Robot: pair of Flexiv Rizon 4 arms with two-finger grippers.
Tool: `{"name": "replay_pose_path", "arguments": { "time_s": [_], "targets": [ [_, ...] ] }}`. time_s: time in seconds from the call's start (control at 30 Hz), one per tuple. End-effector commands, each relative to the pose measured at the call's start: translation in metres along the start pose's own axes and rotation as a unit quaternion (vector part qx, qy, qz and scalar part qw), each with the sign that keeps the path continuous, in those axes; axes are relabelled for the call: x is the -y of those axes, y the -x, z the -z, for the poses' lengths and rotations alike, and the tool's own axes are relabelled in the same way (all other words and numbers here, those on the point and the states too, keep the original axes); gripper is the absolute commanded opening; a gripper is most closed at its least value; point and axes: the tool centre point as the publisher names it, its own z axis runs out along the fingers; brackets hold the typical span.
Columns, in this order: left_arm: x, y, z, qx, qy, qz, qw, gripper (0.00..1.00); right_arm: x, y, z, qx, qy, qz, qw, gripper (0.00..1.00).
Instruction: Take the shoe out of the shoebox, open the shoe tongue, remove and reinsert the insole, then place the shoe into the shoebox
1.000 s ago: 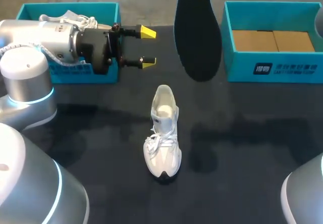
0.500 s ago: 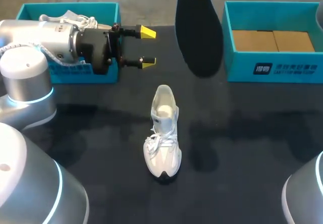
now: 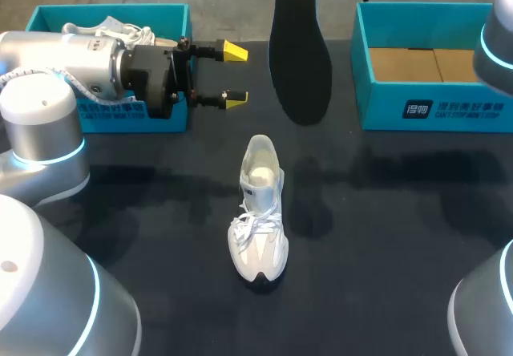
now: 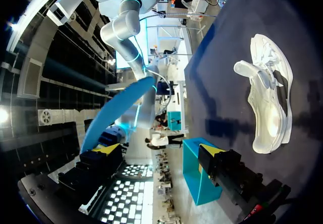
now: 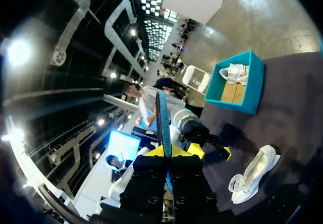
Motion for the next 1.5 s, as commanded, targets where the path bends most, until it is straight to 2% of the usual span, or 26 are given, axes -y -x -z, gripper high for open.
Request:
{"name": "replay_pose_path", "arguments": {
  "time_s": [0.03,0.13,0.2,0.63,0.77,0.9,1.0,1.3,1.5],
  "targets": [
    [0.000,-0.001,-0.002,0.001,0.001,-0.001,1.000,1.00,0.005,0.023,-0.005,-0.007,-0.003,-0.009,1.000,0.00],
    [0.000,-0.001,-0.002,0.001,0.001,-0.001,1.000,1.00,0.008,0.034,-0.005,-0.023,0.011,-0.009,1.000,0.00],
    [0.000,-0.001,-0.002,0.001,0.001,-0.001,1.000,1.00,0.008,0.040,-0.004,-0.010,-0.002,-0.015,1.000,0.00],
    [0.000,-0.001,-0.002,0.001,0.001,-0.001,1.000,1.00,0.008,0.040,-0.004,-0.010,-0.002,-0.015,1.000,0.00],
    [0.000,-0.001,-0.002,0.001,0.001,-0.001,1.000,1.00,0.002,0.053,-0.006,-0.012,-0.004,-0.031,0.999,0.00],
    [0.000,-0.001,-0.002,0.001,0.001,-0.001,1.000,1.00,-0.006,0.079,-0.011,-0.017,-0.013,-0.064,0.998,0.00],
    [0.000,-0.001,-0.002,0.001,0.001,-0.001,1.000,1.00,-0.008,0.087,-0.015,-0.022,-0.016,-0.073,0.997,0.00],
    [0.000,-0.001,-0.002,0.001,0.001,-0.001,1.000,1.00,-0.009,0.105,-0.019,-0.036,-0.016,-0.093,0.995,0.00],
    [0.000,-0.001,-0.002,0.001,0.001,-0.001,1.000,1.00,-0.009,0.105,-0.019,-0.036,-0.016,-0.093,0.995,0.00]
  ]
}}
